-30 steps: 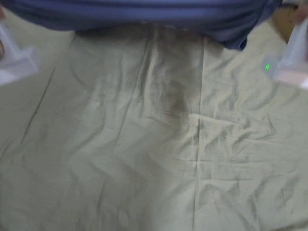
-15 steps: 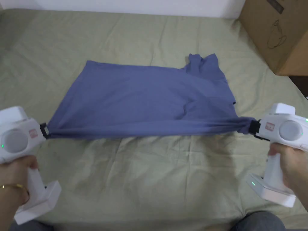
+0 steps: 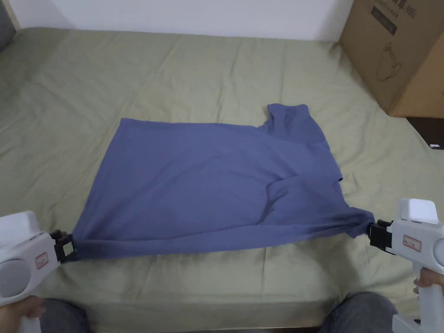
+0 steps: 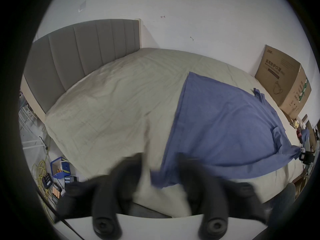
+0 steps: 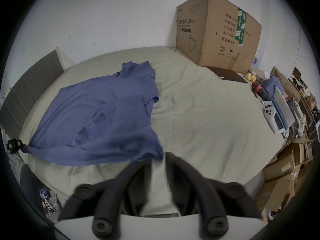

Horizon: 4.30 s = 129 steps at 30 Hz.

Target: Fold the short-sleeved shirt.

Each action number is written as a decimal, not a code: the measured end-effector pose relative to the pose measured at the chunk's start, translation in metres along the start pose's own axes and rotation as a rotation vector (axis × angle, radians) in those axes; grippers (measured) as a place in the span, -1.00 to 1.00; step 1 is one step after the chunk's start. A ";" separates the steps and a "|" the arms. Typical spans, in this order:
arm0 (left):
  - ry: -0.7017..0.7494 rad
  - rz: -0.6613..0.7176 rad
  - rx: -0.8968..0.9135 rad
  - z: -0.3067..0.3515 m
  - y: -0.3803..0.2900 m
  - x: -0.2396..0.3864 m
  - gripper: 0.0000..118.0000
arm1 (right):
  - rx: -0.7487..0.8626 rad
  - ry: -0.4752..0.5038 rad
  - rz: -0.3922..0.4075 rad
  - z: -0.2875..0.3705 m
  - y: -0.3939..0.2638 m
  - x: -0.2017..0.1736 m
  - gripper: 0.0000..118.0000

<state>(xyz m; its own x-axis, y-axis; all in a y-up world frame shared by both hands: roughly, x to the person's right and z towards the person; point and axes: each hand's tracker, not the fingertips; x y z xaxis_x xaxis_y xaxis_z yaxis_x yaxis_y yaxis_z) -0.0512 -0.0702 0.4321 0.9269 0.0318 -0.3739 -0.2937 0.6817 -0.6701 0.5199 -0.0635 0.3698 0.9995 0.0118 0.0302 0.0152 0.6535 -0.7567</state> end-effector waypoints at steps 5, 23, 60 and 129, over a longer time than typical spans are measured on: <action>0.007 0.014 0.127 0.027 0.023 -0.013 0.91 | 0.049 -0.022 0.106 0.043 0.006 0.006 0.97; -0.180 -0.168 0.579 0.130 0.036 0.063 -0.18 | 0.627 0.006 -0.021 0.176 0.007 -0.066 0.52; -0.075 -0.276 -0.415 -0.048 -0.006 0.000 -0.25 | 0.481 0.045 -0.067 0.131 -0.004 -0.079 -1.00; -0.010 0.085 -0.166 -0.193 0.157 0.080 0.46 | -0.211 -0.132 -0.133 -0.157 0.155 -0.023 0.15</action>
<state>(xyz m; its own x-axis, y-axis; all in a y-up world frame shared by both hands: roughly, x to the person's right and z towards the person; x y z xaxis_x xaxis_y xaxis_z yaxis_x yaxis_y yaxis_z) -0.0683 -0.1019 0.1733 0.8991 0.0924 -0.4279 -0.4051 0.5463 -0.7332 0.5038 -0.0814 0.1490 0.9761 0.0441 0.2129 0.1656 0.4837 -0.8594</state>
